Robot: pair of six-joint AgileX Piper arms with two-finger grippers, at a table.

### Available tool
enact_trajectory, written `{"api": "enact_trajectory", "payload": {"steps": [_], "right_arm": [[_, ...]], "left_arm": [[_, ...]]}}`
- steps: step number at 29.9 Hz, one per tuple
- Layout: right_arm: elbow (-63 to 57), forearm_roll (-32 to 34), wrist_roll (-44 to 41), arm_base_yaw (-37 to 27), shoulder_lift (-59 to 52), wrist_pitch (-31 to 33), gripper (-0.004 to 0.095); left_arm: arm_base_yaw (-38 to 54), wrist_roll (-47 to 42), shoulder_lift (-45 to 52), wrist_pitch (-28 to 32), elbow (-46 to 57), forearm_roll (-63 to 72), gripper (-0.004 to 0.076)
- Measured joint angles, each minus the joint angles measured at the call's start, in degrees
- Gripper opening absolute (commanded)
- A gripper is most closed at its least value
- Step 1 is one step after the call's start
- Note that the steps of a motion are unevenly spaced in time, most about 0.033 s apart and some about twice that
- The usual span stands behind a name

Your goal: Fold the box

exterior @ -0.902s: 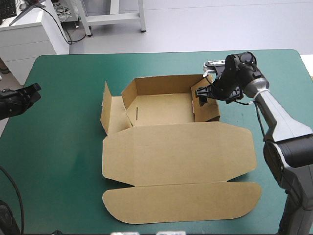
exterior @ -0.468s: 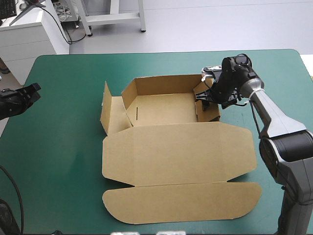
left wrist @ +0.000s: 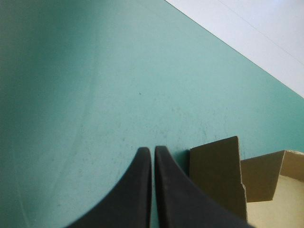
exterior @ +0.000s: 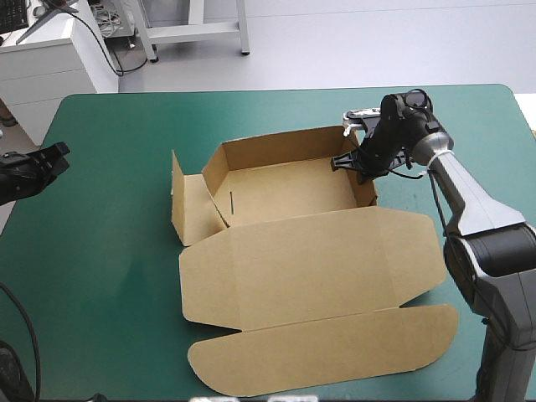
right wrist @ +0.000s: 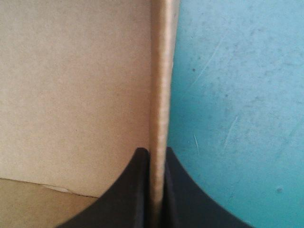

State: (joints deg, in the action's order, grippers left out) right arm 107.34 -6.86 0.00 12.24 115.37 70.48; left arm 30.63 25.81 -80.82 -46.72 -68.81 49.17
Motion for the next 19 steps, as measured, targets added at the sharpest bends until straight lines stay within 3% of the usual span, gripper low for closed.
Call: {"api": "enact_trajectory", "payload": {"steps": [6, 15, 19], "right_arm": [[0.8, -0.4, 1.7, 0.1, -3.5, 0.2, -0.0019], [1.3, -1.1, 3.4, 0.0, -19.0, 0.9, -0.0019], [1.3, -3.7, 4.3, 0.0, -23.3, 0.9, -0.0019]], "left_arm": [[0.0, 0.2, 0.0, 0.0, 0.0, 0.0, 0.0006], [0.0, 0.2, 0.0, -0.1, 0.0, 0.0, 0.0008], [0.0, 0.3, 0.0, -0.7, 0.0, 0.0, 0.0050]]}}
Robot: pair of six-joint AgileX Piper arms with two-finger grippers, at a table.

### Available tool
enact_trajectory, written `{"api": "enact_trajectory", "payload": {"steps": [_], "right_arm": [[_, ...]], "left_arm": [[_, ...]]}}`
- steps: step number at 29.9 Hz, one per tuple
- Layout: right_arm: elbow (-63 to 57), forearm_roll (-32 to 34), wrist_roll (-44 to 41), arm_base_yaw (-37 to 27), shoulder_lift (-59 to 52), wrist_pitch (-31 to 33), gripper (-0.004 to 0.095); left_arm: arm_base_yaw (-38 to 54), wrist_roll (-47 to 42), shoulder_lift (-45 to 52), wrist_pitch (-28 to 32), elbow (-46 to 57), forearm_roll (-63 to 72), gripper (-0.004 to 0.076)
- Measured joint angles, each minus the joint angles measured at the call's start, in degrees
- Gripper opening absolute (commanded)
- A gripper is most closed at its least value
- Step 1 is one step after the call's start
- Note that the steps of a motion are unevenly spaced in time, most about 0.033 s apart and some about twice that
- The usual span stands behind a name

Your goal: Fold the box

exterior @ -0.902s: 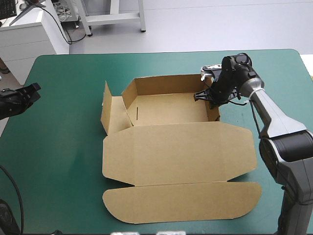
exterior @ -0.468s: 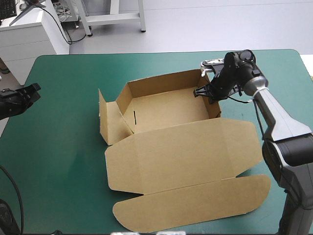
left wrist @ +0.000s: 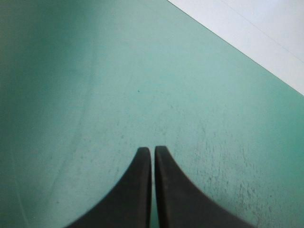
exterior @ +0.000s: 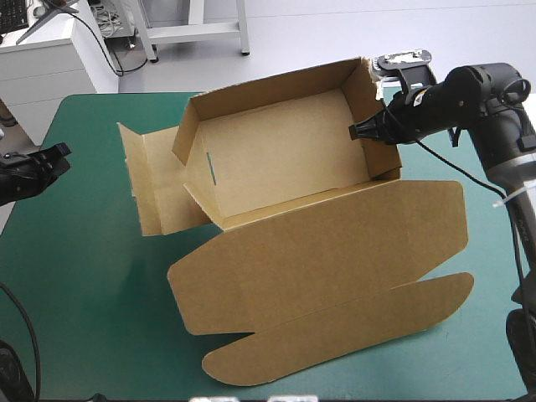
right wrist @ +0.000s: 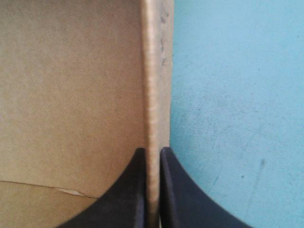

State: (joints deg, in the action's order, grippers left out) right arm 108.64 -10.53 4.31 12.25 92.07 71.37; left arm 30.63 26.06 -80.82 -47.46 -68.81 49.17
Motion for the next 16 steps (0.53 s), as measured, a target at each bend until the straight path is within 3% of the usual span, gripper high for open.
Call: {"api": "enact_trajectory", "payload": {"steps": [4, 8, 10, 16], "right_arm": [[0.0, -4.1, 0.9, 0.0, -1.0, 0.0, -0.0019], [0.0, -7.6, 1.7, 0.0, -1.0, 0.0, -0.0019], [0.0, -8.2, 1.7, 0.0, -1.0, 0.0, -0.0019], [0.0, -8.4, 1.8, 0.0, -1.0, 0.0, -0.0019]], "left_arm": [[0.0, 1.7, 0.0, -1.5, 0.0, 0.0, 0.0209], [0.0, 2.3, 0.0, -2.9, 0.0, 0.0, 0.0497], [0.0, 2.3, 0.0, -3.3, 0.0, 0.0, 0.0582], [0.0, 2.3, 0.0, -4.3, 0.0, 0.0, 0.0582]]}}
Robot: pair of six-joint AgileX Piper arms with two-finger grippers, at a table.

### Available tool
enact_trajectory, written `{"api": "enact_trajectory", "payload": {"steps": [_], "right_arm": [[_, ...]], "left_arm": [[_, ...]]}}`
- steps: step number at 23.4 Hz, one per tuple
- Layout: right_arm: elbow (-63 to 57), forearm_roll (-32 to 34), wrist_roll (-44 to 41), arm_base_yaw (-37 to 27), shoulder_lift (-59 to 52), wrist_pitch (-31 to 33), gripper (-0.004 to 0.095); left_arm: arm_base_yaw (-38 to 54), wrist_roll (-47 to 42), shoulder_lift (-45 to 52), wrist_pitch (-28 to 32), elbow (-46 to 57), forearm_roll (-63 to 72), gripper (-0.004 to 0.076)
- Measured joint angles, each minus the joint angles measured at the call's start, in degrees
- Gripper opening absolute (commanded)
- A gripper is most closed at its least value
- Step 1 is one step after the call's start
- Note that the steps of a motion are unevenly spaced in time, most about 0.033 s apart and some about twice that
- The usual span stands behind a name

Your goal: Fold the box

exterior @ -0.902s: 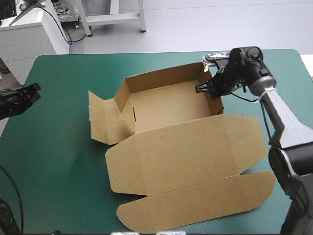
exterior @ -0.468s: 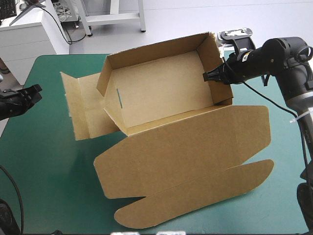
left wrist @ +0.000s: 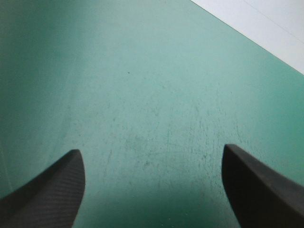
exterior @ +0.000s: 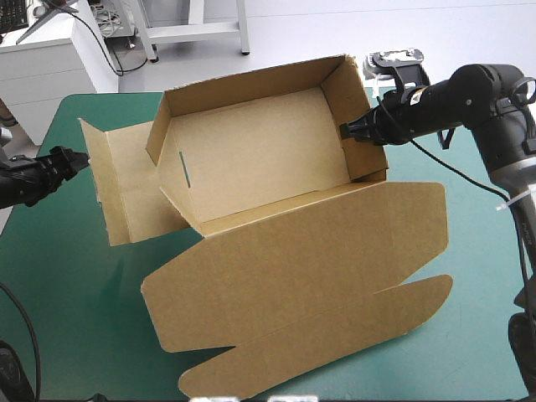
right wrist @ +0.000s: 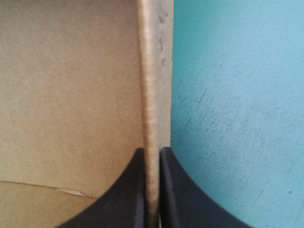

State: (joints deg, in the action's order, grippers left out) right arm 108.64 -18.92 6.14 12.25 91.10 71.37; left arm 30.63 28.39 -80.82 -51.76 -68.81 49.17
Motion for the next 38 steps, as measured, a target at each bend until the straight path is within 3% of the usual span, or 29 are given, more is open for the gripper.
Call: {"api": "enact_trajectory", "payload": {"steps": [4, 14, 22, 29, 38], "right_arm": [[0.0, -0.6, 0.0, 0.0, 0.0, 0.0, -0.0019], [0.0, -1.7, -0.3, 0.0, 2.2, -2.0, -0.0019], [0.0, -0.3, -1.2, 0.0, 3.6, -3.3, -0.0017], [0.0, 5.0, -2.8, 0.0, 3.6, -3.3, -0.0017], [0.0, 6.4, -3.0, 0.0, 3.6, -3.3, -0.0012]], "left_arm": [[-0.3, 0.1, 0.0, -1.3, 0.1, 0.0, 0.0582], [-13.4, 4.6, -0.4, -7.5, 0.5, 0.5, 0.0581], [-13.7, 16.6, -0.8, -16.6, 0.5, 20.2, 0.0581], [-14.0, 18.4, -0.8, -17.1, 0.5, 29.1, 0.0581], [-21.5, 18.9, -0.2, -17.1, 0.5, 32.1, 0.0581]]}}
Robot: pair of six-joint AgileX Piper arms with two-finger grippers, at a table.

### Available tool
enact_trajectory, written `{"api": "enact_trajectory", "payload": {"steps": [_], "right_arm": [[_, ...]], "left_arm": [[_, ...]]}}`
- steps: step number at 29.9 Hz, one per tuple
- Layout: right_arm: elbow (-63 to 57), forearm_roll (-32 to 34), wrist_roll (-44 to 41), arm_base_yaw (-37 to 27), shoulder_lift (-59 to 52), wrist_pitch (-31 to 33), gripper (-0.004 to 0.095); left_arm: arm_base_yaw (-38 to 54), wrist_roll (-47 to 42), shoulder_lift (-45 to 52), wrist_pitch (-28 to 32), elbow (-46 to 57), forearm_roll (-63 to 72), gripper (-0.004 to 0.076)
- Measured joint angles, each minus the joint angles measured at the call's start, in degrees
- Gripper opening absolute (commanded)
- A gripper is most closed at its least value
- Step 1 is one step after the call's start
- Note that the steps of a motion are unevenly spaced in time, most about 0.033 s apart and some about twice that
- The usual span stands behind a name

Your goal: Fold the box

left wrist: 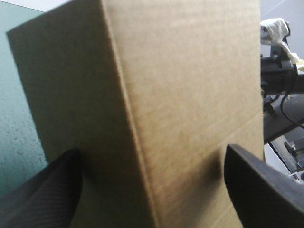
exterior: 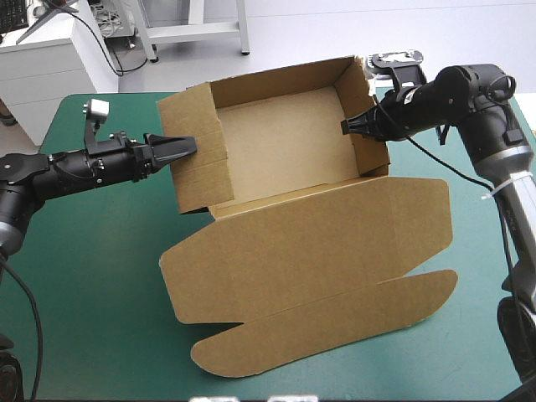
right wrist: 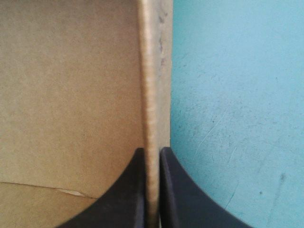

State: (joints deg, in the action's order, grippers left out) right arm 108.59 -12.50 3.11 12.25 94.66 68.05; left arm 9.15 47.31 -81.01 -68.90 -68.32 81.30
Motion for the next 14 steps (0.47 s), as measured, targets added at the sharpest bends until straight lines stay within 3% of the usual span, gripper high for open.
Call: {"api": "enact_trajectory", "payload": {"steps": [11, 14], "right_arm": [[0.0, 0.5, 0.0, 0.4, 0.0, 0.0, 0.0004], [0.0, 3.3, -1.2, 2.3, 0.0, 0.0, 0.0004]], "left_arm": [[-3.1, -1.1, 0.1, 0.1, 0.0, 0.2, 0.0581], [-4.3, -3.8, 0.4, 0.7, -0.6, -2.9, 0.0581]]}}
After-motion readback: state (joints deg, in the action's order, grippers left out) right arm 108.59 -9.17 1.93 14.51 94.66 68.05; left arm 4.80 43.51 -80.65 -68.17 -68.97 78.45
